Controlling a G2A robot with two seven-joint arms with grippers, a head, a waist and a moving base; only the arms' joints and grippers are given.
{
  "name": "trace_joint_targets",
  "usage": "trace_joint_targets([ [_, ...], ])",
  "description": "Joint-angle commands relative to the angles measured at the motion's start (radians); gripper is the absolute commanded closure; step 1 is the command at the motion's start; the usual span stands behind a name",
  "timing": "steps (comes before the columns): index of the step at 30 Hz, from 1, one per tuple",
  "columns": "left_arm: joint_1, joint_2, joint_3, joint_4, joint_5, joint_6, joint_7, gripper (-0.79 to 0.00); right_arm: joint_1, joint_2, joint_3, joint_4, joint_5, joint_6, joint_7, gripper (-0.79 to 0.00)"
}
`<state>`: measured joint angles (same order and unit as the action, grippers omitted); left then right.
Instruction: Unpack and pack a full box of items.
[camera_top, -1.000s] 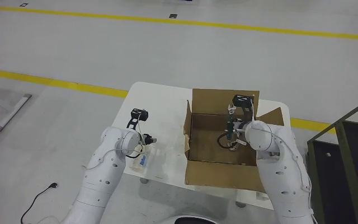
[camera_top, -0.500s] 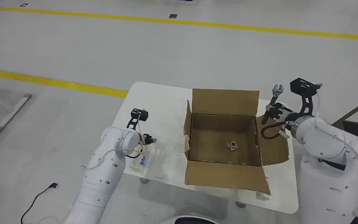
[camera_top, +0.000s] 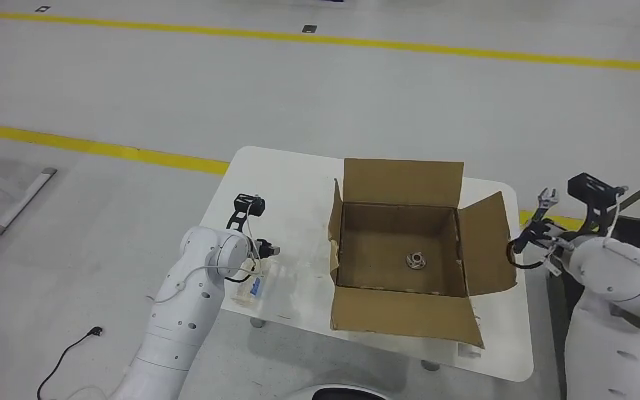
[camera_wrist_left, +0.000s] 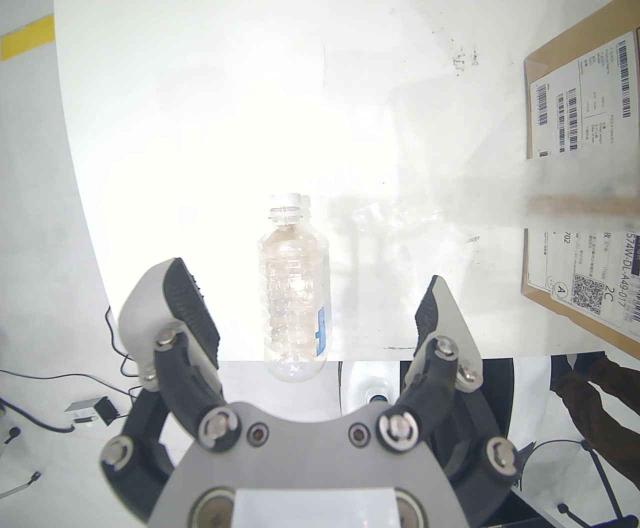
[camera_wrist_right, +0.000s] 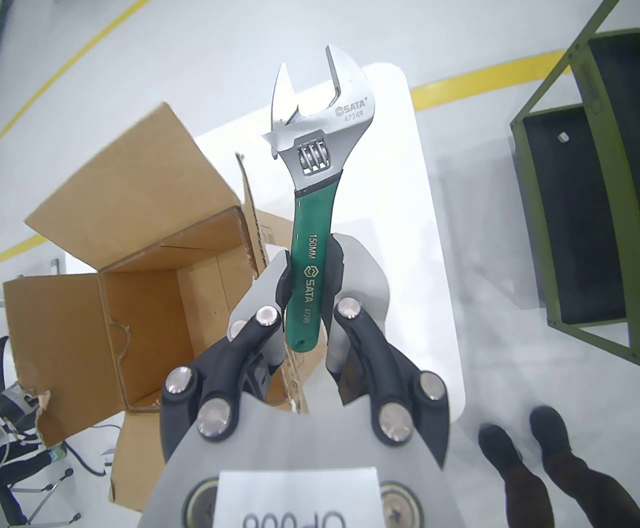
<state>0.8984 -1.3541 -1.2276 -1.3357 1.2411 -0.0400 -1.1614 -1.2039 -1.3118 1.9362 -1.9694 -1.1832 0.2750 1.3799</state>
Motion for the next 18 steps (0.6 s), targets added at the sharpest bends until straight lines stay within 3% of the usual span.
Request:
trace_joint_targets([
  [1,0.000,0.000,0.000,0.000,0.000,0.000,0.000,-0.785,-0.020,0.002,-0.002,0.006,-0.007,0.000,0.010,0.000],
  [10,0.000,0.000,0.000,0.000,0.000,0.000,0.000,-0.785,-0.078,0.014,-0.005,0.018,-0.057,-0.032,0.056,0.000],
  [18,0.000,0.000,0.000,0.000,0.000,0.000,0.000,-0.785,-0.158,0.020,-0.046,0.131,-0.106,-0.073,0.064,0.000],
])
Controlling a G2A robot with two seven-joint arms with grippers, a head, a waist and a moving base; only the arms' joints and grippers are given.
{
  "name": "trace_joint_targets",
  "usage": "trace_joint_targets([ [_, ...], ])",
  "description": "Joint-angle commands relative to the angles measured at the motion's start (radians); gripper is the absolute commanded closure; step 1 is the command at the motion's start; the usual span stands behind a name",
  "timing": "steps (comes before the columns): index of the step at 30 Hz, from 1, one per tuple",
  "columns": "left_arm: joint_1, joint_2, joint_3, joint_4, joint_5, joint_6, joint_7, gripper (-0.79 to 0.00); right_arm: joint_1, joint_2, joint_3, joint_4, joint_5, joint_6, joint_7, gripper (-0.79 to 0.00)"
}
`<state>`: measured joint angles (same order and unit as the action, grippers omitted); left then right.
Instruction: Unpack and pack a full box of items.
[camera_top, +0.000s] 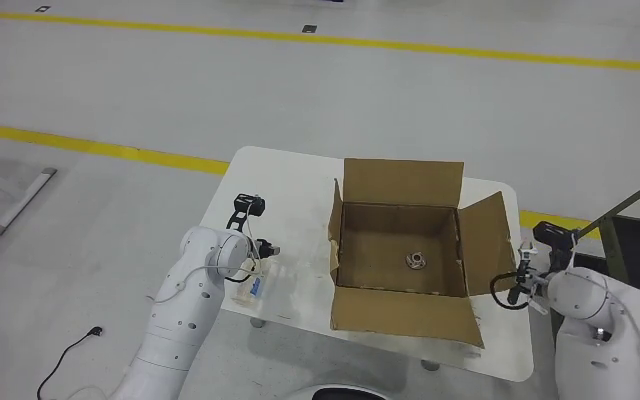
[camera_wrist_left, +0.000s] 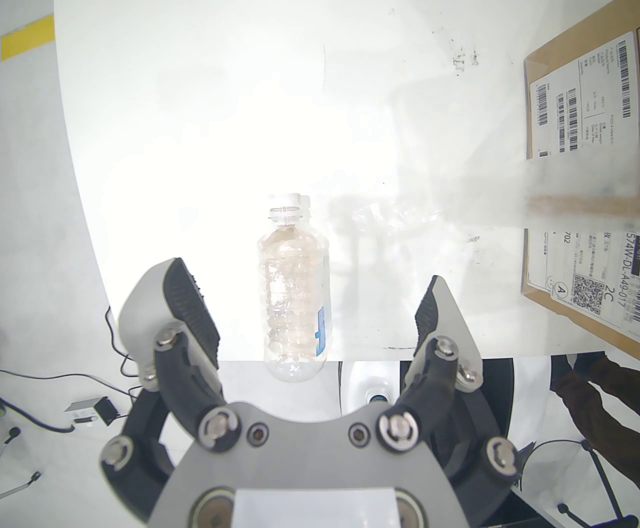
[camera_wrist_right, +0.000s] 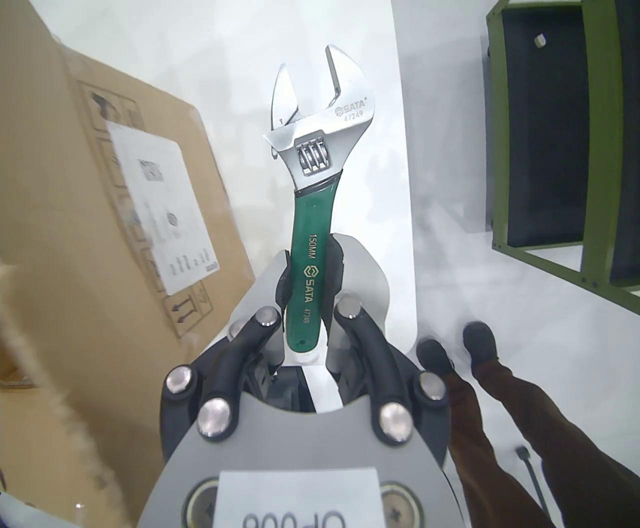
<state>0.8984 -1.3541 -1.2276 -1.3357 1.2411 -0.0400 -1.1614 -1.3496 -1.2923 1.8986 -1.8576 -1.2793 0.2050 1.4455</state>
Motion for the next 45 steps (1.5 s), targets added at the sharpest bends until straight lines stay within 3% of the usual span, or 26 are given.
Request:
trace_joint_targets([
  [1,0.000,0.000,0.000,0.000,0.000,0.000,0.000,-0.785,-0.024,0.000,-0.017,0.038,-0.015,-0.004,-0.003,0.000],
  [17,0.000,0.000,0.000,0.000,0.000,0.000,0.000,-0.785,-0.091,0.002,-0.136,0.146,-0.105,-0.053,-0.029,0.000],
  [31,0.000,0.000,0.000,0.000,0.000,0.000,0.000,-0.785,-0.119,0.005,-0.171,0.189,-0.146,-0.066,-0.057,0.000],
  [36,0.000,0.000,0.000,0.000,0.000,0.000,0.000,-0.785,-0.118,0.007,-0.167,0.184,-0.148,-0.064,-0.054,-0.311],
  [42,0.000,0.000,0.000,0.000,0.000,0.000,0.000,-0.785,-0.114,0.010,-0.157,0.172,-0.140,-0.069,-0.049,-0.369],
  [45,0.000,0.000,0.000,0.000,0.000,0.000,0.000,-0.785,-0.109,0.011,-0.141,0.148,-0.133,-0.058,-0.054,-0.360],
])
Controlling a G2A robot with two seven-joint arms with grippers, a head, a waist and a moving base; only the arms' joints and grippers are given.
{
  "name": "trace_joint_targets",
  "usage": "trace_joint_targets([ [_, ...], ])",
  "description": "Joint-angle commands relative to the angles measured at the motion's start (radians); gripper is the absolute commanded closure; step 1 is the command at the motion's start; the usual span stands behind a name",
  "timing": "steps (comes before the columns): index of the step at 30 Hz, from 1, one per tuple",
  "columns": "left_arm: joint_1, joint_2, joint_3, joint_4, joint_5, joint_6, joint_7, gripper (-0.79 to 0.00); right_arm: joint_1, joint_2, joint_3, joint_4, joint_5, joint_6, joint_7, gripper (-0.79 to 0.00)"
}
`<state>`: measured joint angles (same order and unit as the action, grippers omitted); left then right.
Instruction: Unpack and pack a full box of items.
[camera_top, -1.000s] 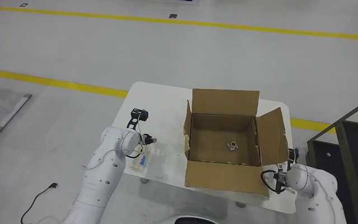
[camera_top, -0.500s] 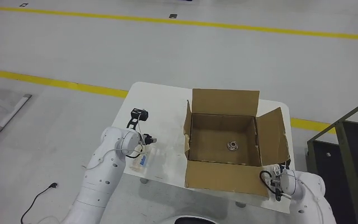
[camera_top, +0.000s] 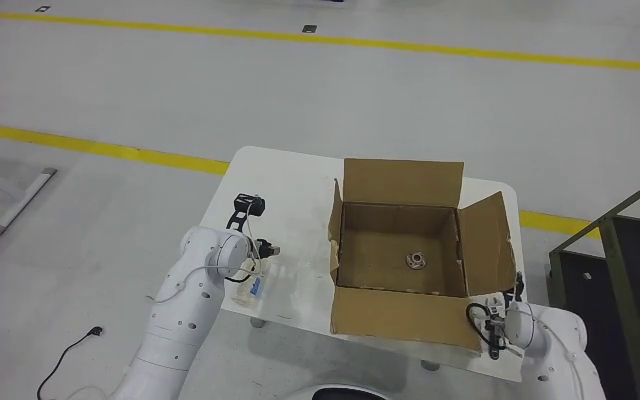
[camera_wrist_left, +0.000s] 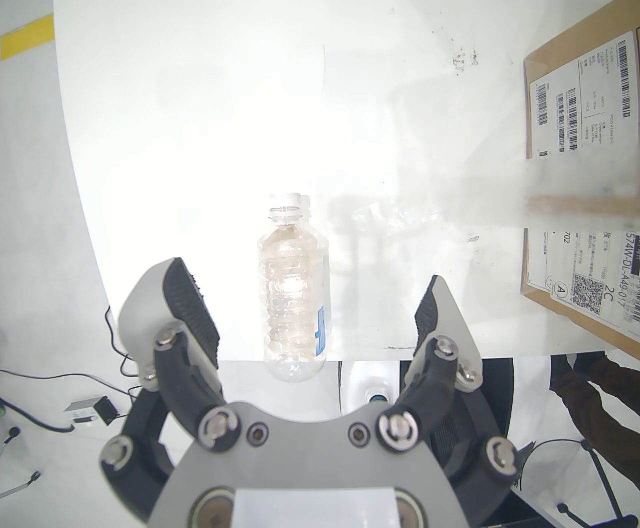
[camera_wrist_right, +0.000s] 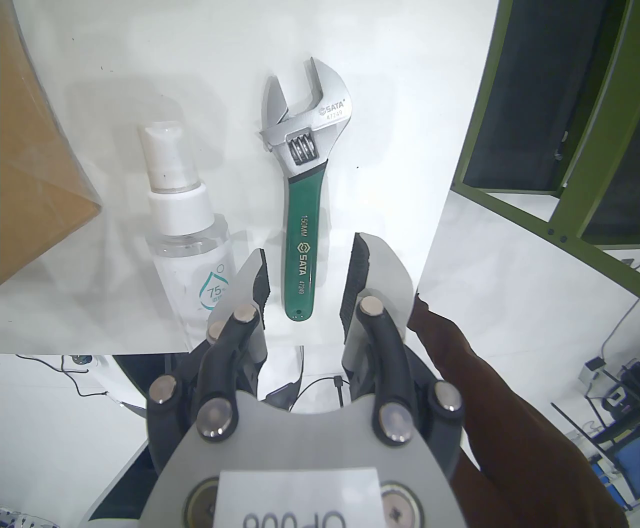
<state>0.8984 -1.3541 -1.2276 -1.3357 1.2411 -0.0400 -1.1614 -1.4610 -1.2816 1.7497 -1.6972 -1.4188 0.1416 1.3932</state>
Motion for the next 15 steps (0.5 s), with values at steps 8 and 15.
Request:
trace_joint_targets([
  [8,0.000,0.000,0.000,0.000,0.000,0.000,0.000,-0.785,0.096,0.011,0.182,-0.292,0.135,0.099,-0.007,0.000],
  [15,0.000,0.000,0.000,0.000,0.000,0.000,0.000,-0.785,0.224,0.017,0.129,-0.435,0.201,0.092,-0.034,0.000],
])
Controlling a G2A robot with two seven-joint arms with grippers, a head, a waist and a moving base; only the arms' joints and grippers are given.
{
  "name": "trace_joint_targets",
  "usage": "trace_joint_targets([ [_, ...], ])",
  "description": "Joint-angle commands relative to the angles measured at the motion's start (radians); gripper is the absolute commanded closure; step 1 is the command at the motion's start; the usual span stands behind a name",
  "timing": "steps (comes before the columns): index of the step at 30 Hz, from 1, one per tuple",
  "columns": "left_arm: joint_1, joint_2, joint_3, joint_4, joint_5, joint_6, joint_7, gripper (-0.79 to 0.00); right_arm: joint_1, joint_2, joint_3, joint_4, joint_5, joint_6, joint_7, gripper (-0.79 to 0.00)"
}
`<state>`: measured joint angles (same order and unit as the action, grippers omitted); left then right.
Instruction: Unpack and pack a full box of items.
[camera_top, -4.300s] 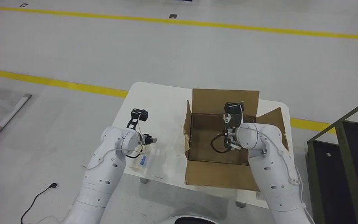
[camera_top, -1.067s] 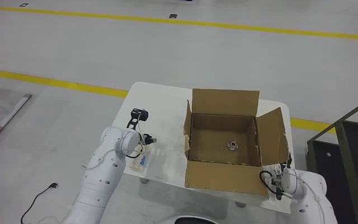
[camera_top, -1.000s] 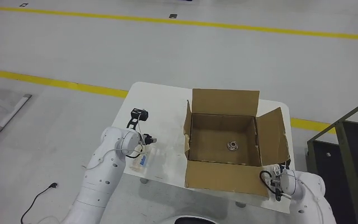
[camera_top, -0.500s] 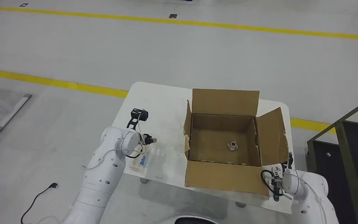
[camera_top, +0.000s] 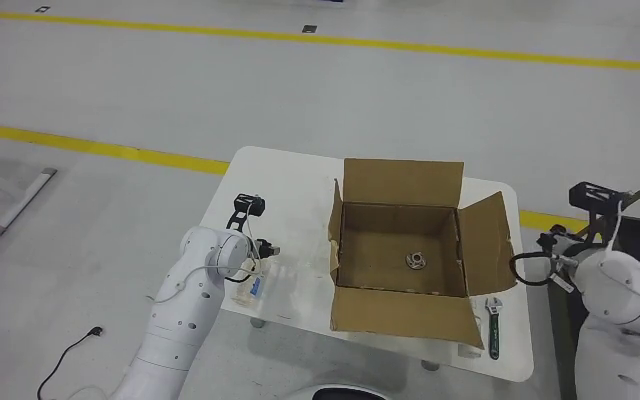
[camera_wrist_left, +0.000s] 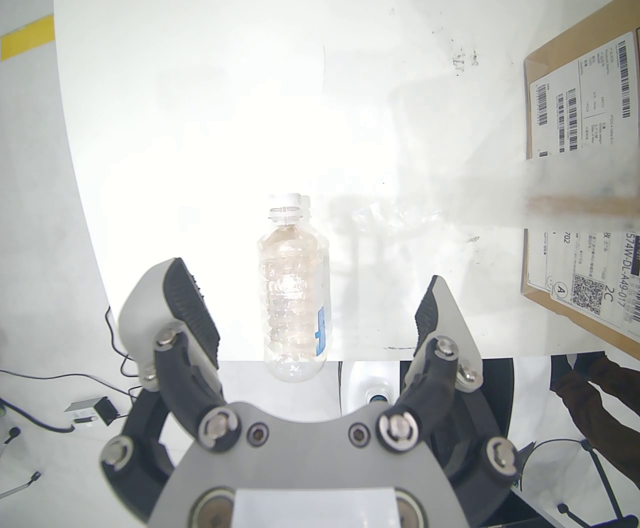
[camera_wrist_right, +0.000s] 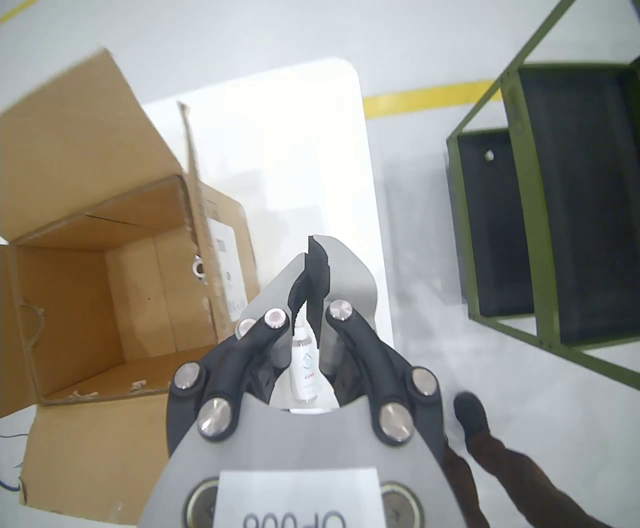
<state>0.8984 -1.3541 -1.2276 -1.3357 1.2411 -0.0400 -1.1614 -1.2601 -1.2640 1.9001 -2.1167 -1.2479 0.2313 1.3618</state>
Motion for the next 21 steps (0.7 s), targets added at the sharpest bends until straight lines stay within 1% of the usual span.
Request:
trace_joint_targets([
  [1,0.000,0.000,0.000,0.000,0.000,0.000,0.000,-0.785,0.040,-0.001,-0.043,-0.022,0.047,0.008,-0.004,0.000],
  [5,0.000,0.000,0.000,0.000,0.000,0.000,0.000,-0.785,0.098,-0.004,-0.182,-0.020,0.086,-0.003,0.011,0.000],
  [7,0.000,0.000,0.000,0.000,0.000,0.000,0.000,-0.785,0.116,-0.003,-0.278,0.011,0.028,-0.033,0.019,0.000],
  [9,0.000,0.000,0.000,0.000,0.000,0.000,0.000,-0.785,0.132,-0.007,-0.379,0.057,-0.018,-0.036,0.035,0.000],
  [12,0.000,0.000,0.000,0.000,0.000,0.000,0.000,-0.785,0.156,-0.014,-0.508,0.164,-0.084,-0.045,0.065,0.000],
  [14,0.000,0.000,0.000,0.000,0.000,0.000,0.000,-0.785,0.165,-0.017,-0.576,0.244,-0.173,-0.040,0.058,0.000],
  [16,0.000,0.000,0.000,0.000,0.000,0.000,0.000,-0.785,0.175,-0.025,-0.618,0.333,-0.177,-0.001,0.066,0.000],
  [17,0.000,0.000,0.000,0.000,0.000,0.000,0.000,-0.785,0.181,-0.028,-0.638,0.373,-0.187,0.000,0.053,0.000],
  [18,0.000,0.000,0.000,0.000,0.000,0.000,0.000,-0.785,0.187,-0.030,-0.652,0.419,-0.198,0.010,0.056,-0.188],
  [19,0.000,0.000,0.000,0.000,0.000,0.000,0.000,-0.785,0.198,-0.034,-0.663,0.447,-0.198,0.023,0.051,-0.237],
  [21,0.000,0.000,0.000,0.000,0.000,0.000,0.000,-0.785,0.219,-0.040,-0.684,0.508,-0.194,0.031,0.052,-0.225],
])
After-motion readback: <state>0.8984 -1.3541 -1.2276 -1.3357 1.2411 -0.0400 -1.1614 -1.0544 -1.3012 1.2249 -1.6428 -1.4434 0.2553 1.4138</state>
